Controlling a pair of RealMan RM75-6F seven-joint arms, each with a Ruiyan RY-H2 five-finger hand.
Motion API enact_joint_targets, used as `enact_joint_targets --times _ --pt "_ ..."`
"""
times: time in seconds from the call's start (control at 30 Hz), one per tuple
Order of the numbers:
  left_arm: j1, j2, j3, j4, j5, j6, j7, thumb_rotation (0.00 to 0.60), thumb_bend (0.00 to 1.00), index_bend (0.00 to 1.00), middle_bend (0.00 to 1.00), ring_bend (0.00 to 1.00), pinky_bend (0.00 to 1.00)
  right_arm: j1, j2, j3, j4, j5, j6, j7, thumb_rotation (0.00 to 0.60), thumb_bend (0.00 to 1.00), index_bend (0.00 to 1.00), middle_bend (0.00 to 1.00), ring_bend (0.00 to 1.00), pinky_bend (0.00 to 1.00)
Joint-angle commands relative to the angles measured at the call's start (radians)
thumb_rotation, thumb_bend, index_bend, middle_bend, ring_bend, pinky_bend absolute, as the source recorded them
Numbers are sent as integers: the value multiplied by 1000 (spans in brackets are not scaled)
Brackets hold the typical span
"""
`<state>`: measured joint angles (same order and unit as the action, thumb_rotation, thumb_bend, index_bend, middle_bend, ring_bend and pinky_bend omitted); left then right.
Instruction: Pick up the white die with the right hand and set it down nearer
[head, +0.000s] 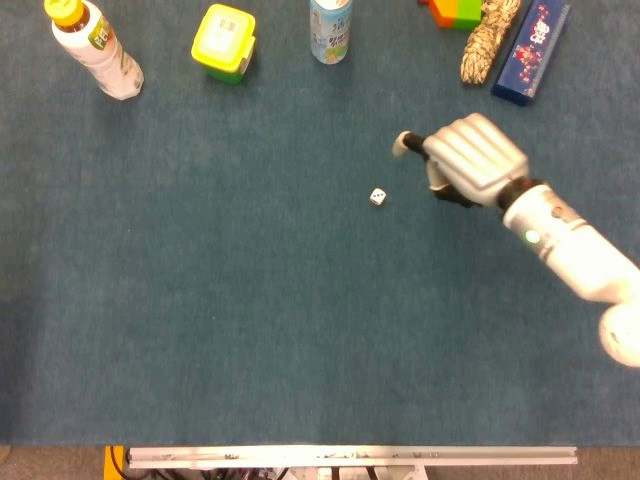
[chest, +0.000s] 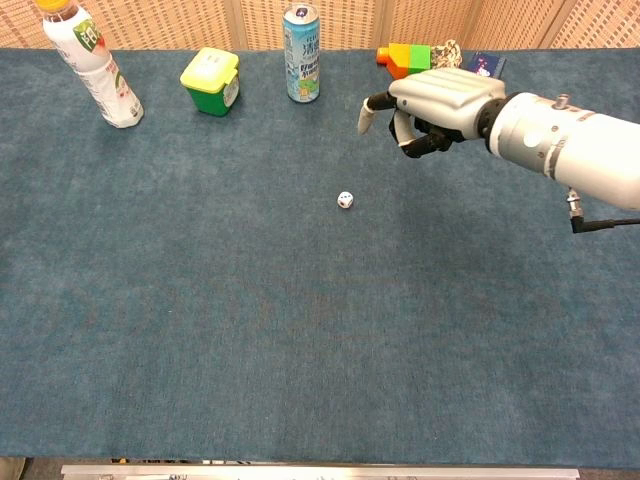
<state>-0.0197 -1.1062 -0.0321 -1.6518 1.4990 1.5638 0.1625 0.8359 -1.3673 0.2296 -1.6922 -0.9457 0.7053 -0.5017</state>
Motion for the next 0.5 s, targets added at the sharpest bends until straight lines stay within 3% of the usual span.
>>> enact_joint_targets --times 0.03,0.23,0.5 --pt "-1 -1 0 2 2 -1 0 600 203 201 225 256 101 77 -46 -32 32 116 -24 -72 558 1000 319 1000 1000 1000" --pt "2 -1 0 5 5 4 -1 600 203 201 225 256 101 178 -95 -85 49 270 -3 -157 559 1000 338 1000 1000 1000" --pt "9 2 0 6 5 14 -11 600 203 201 225 256 101 259 -156 -135 85 371 22 -190 559 1000 384 1000 1000 1000"
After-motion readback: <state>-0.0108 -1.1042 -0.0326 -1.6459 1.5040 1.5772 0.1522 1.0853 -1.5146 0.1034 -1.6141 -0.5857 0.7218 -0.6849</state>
